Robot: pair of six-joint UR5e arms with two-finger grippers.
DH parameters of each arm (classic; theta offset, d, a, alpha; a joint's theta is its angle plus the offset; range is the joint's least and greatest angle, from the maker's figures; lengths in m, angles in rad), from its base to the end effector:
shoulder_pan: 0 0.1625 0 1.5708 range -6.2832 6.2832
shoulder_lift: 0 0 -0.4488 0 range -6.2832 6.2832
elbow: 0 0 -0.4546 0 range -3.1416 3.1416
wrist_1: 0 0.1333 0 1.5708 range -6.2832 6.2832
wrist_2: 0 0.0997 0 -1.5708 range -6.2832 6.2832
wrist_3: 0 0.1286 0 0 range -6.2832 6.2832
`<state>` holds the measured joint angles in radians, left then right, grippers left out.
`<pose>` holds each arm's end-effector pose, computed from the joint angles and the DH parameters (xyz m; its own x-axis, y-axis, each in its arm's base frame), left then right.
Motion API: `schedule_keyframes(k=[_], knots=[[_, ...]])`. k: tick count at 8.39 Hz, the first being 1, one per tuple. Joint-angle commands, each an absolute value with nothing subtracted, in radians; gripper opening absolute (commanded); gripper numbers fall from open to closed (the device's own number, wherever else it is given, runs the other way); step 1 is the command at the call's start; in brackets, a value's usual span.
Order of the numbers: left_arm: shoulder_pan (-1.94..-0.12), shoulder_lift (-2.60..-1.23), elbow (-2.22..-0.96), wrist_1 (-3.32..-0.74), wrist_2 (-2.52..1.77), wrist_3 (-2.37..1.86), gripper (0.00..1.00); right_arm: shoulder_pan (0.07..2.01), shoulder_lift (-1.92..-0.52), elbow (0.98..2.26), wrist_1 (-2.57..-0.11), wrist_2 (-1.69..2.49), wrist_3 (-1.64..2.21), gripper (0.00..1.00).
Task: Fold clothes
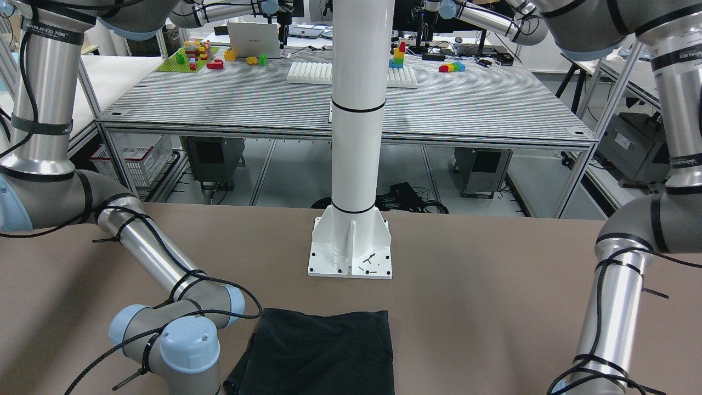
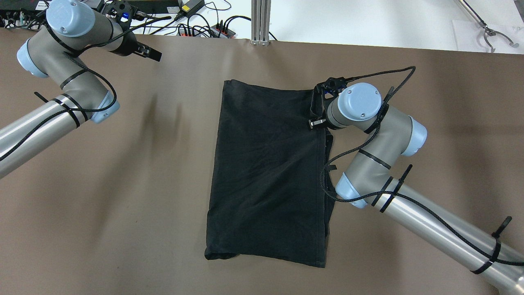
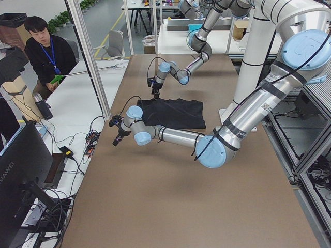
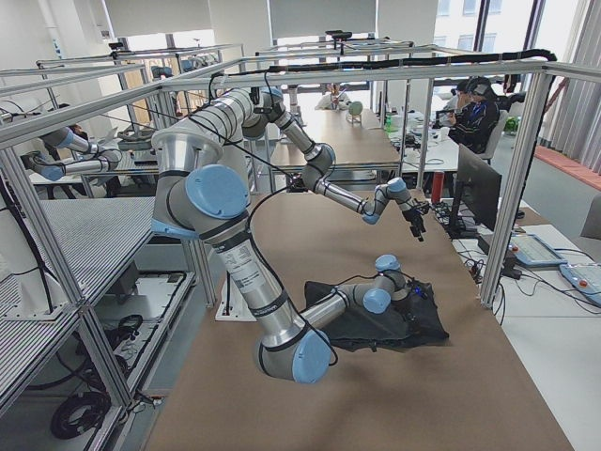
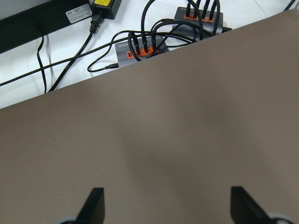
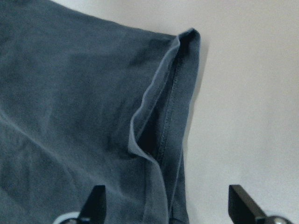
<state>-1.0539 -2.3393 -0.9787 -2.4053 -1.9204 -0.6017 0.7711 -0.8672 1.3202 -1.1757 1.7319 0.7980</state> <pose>0.3745 -0.8394 0.3851 0.7037 0.3294 -0.6296 0.1648 0.7862 0.5955 -0.5384 -0.6803 0.3149 0.7596 -0.2227 0.6111 -0.0996 0.8886 0.4477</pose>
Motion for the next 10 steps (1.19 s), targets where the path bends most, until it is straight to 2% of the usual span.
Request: schedule_keyframes(k=[1, 4, 10], knots=[[-1.054, -2.339, -0.979, -2.405, -1.921, -0.603, 0.95, 0.773, -0.785, 1.218, -1.172, 1.732, 0.828, 0.93], [-1.054, -2.339, -0.979, -2.405, -1.921, -0.601, 0.95, 0.798, -0.799, 1.180, -1.169, 1.730, 0.805, 0.93], [-1.054, -2.338, -0.997, -2.405, -1.924, -0.609, 0.95, 0.914, -0.850, 1.209, -1.154, 1.822, 0.706, 0.94]])
